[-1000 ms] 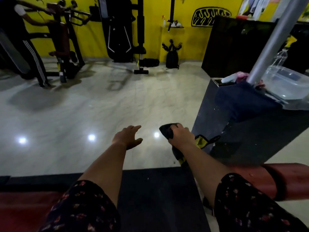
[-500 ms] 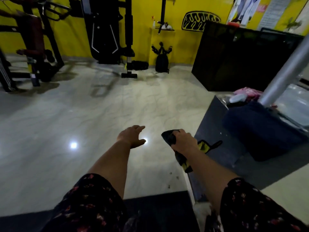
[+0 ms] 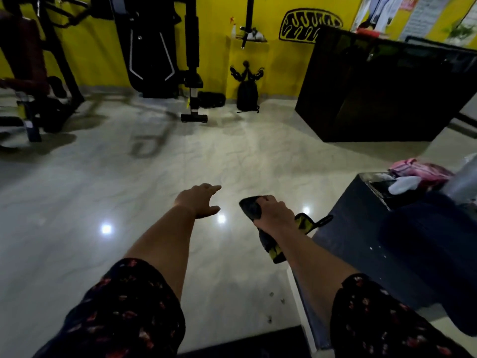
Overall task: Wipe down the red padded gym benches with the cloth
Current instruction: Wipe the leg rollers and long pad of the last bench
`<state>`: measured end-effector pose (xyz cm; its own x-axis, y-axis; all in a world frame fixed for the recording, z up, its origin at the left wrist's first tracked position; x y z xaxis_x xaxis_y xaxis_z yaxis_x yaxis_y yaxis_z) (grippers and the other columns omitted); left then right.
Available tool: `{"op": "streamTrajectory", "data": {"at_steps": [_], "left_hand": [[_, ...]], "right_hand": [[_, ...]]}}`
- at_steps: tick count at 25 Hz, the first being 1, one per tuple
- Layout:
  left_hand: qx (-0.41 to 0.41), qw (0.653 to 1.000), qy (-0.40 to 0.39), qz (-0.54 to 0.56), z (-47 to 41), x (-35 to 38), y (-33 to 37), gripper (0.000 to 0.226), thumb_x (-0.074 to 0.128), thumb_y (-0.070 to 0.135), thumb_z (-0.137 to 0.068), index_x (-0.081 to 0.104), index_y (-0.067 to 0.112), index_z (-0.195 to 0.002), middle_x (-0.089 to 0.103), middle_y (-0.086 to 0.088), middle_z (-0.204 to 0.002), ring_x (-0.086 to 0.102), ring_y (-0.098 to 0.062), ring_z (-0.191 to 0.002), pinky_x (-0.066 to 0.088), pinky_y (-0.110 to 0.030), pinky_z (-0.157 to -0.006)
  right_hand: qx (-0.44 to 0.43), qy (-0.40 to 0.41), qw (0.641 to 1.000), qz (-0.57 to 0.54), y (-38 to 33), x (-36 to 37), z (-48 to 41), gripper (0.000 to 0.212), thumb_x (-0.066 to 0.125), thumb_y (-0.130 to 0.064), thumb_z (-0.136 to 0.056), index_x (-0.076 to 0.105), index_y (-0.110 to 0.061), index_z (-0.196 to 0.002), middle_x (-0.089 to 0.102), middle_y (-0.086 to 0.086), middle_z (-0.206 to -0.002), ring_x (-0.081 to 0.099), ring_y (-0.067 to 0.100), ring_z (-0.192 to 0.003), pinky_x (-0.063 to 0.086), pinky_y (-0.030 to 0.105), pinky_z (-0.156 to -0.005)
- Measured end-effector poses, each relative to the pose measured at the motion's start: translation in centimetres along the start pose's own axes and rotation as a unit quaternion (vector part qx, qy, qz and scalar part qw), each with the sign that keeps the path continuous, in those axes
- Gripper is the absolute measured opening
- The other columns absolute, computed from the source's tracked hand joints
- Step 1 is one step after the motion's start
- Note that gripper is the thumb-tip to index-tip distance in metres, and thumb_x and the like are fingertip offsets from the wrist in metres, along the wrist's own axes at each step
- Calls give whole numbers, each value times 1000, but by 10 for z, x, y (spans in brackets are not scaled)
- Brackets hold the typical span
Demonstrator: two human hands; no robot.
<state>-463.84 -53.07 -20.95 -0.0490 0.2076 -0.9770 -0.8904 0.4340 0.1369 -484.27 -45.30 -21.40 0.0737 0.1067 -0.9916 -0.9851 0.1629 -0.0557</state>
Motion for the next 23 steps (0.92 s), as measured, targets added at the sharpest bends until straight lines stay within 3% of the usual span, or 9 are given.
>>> {"op": "streamTrajectory", "data": {"at_steps": [5, 13, 18, 23], "left_hand": [[53, 995, 35, -82, -73, -28, -9, 66, 51, 45, -96, 23, 33, -154, 31, 5, -157, 39, -21, -138, 42, -37, -103], [31, 999, 36, -24, -203, -51, -2, 67, 52, 47, -96, 20, 36, -155, 29, 3, -158, 40, -21, -137, 43, -41, -101], [83, 996, 30, -11, -254, -36, 22, 66, 54, 47, -95, 26, 35, -153, 38, 5, -153, 44, -19, -133, 43, -35, -101], [146, 989, 2, -7, -301, -23, 38, 66, 55, 46, -94, 27, 36, -153, 40, 7, -151, 45, -17, -131, 43, -33, -99]], "right_hand": [[36, 7, 999, -35, 25, -8, -78, 52, 62, -33, -86, 46, -21, -134, 43, 5, -136, 49, 31, -114, 46, 38, -84], [56, 58, 994, -71, 60, -35, -207, 55, 62, -36, -87, 43, -19, -136, 41, 6, -139, 49, 32, -115, 45, 38, -85], [64, 58, 996, -30, 87, -22, -232, 57, 61, -36, -88, 40, -19, -139, 40, 8, -140, 49, 33, -114, 45, 38, -81], [137, 43, 989, -33, 118, -25, -238, 53, 61, -35, -88, 43, -19, -135, 40, 7, -138, 50, 33, -112, 46, 38, -81]]}}
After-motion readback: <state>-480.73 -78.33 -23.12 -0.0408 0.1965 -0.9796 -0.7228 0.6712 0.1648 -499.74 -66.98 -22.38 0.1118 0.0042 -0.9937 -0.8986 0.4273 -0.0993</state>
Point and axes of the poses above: each hand's wrist, its own z-axis away from the middle knuckle, its own x-axis out of the palm, y = z × x, the point moved 4 cm from there along -z, towards the middle knuckle
